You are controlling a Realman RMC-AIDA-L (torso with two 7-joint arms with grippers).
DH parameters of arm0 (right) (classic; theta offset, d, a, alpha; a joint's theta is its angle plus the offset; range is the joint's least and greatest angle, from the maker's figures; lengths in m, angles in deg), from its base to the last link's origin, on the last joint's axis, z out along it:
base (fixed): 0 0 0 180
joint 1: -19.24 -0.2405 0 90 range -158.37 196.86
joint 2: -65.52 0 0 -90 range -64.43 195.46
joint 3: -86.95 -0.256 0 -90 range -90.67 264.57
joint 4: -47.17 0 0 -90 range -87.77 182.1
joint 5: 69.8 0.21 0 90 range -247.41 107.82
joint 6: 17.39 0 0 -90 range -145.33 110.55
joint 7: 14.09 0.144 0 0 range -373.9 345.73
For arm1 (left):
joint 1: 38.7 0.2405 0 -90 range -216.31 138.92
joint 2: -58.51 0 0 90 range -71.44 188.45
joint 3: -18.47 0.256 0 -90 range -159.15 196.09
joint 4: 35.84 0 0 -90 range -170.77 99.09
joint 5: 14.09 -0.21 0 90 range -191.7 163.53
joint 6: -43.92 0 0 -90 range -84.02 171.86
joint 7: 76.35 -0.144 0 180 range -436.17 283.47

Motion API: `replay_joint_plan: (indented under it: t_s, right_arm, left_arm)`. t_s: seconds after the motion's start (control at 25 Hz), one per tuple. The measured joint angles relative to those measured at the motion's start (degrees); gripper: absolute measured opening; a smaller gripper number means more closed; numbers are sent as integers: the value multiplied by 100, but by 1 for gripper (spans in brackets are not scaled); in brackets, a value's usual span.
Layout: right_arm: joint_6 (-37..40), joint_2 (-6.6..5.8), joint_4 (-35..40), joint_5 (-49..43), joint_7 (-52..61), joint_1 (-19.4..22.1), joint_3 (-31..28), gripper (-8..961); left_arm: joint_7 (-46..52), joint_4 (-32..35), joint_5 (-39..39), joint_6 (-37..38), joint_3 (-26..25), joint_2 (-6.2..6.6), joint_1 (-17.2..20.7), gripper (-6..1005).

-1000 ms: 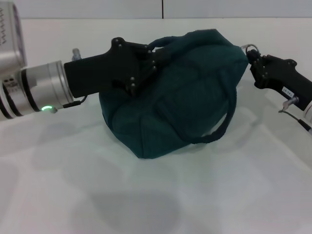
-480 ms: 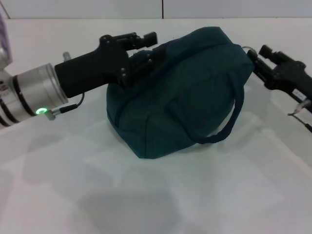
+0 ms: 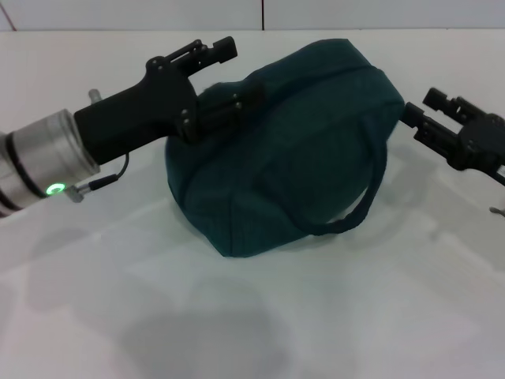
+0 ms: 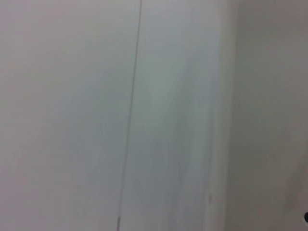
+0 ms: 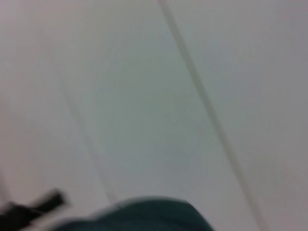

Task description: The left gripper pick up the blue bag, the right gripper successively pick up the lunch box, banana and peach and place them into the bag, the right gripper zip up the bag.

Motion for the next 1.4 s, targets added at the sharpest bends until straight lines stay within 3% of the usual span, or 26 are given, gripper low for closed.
replay_joint_plan:
  t_s: [0.08, 0.2, 0.4, 0.68, 1.4]
  right_arm:
    - [708, -2, -42, -87, -179, 56, 0, 627]
    - [1729, -18, -85, -365, -289, 73, -2, 631]
    - [2537, -35, -38, -1028, -628, -7, 0, 631]
    - [2521, -1, -71, -1131, -1040, -113, -66, 631]
    - [2119, 46, -93, -1130, -1231, -167, -190, 631]
  left_arm:
    - [-47, -2, 9, 228, 0, 5, 72, 724]
    - [-201, -7, 49, 448, 0, -1, 212, 735]
    - [-804, 128, 95, 720, 0, -16, 573, 752]
    - [-1496, 458, 196, 857, 1, -28, 1003, 752]
    - [-1754, 479, 170, 846, 0, -40, 1145, 752]
